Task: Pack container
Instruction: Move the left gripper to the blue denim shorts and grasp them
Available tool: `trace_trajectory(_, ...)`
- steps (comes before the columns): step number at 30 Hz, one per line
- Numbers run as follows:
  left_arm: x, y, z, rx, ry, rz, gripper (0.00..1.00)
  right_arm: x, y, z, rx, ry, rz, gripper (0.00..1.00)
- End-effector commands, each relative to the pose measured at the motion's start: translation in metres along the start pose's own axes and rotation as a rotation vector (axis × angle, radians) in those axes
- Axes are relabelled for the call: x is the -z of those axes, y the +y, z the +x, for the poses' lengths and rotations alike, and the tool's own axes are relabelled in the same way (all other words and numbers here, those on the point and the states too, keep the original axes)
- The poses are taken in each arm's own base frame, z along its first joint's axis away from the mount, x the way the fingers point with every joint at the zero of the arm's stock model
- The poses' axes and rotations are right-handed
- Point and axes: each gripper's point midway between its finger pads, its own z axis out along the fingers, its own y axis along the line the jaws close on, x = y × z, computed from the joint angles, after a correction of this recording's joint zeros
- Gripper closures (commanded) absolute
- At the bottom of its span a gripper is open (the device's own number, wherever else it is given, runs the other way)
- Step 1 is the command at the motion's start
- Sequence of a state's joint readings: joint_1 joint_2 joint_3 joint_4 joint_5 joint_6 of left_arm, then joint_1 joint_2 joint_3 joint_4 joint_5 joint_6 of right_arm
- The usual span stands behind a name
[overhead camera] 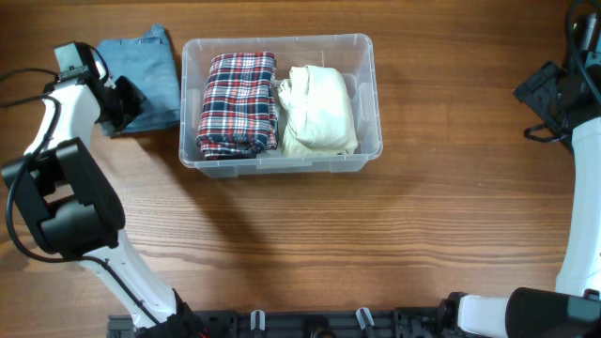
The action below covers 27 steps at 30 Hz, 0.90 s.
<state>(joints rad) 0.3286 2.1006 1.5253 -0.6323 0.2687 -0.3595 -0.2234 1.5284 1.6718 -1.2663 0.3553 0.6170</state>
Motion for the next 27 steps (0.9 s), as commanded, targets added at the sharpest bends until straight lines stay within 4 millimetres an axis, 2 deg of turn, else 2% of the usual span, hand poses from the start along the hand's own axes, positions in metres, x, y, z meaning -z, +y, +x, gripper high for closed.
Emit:
trace_trajectory(1,0.006,-0.031,0.009,0.033,0.048,0.151,0.96,-0.004,0.002,0.000,-0.012,0.009,0.004,0.00)
trace_trajectory(3,0.028,-0.041,-0.009,0.007,-0.032,0.187,0.96,-0.004,0.002,0.000,-0.012,0.009,0.004,0.00)
trace_trajectory(5,0.062,-0.055,-0.029,-0.025,-0.139,0.233,0.96,-0.004,0.001,0.001,-0.012,0.009,0.004,0.00)
trace_trajectory(6,0.078,-0.060,-0.038,-0.037,-0.188,0.248,0.91,-0.004,0.002,0.000,-0.012,0.009,0.004,0.00)
trace_trajectory(7,0.091,-0.061,-0.046,-0.047,-0.231,0.253,0.71,-0.004,0.001,0.001,-0.012,0.009,0.004,0.00)
trace_trajectory(8,0.103,-0.059,-0.055,-0.050,-0.280,0.244,0.57,-0.004,0.001,0.001,-0.012,0.009,0.004,0.00)
trace_trajectory(9,0.115,-0.050,-0.066,-0.038,-0.336,0.206,0.41,-0.004,0.001,0.001,-0.012,0.009,0.004,0.00)
trace_trajectory(10,0.122,-0.034,-0.075,-0.016,-0.380,0.149,0.20,-0.004,0.001,0.001,-0.012,0.009,0.004,0.00)
trace_trajectory(11,0.124,-0.025,-0.078,-0.001,-0.389,0.129,0.17,-0.004,0.001,0.001,-0.012,0.009,0.004,0.00)
trace_trajectory(14,0.115,0.001,-0.082,0.047,-0.366,0.102,0.16,-0.004,0.001,0.001,-0.012,0.009,0.004,0.00)
trace_trajectory(16,0.098,0.019,-0.083,0.054,-0.337,0.076,0.15,-0.004,0.002,0.000,-0.012,0.009,0.004,0.00)
trace_trajectory(20,0.057,0.038,-0.076,0.005,-0.266,0.037,0.11,-0.004,0.001,0.001,-0.012,0.009,0.004,0.00)
trace_trajectory(22,0.045,0.043,-0.076,0.008,-0.256,0.033,0.07,-0.004,0.002,0.000,-0.012,0.009,0.004,0.00)
trace_trajectory(27,0.022,0.047,-0.078,0.007,-0.243,0.057,0.07,-0.004,0.002,0.000,-0.012,0.009,0.004,0.01)
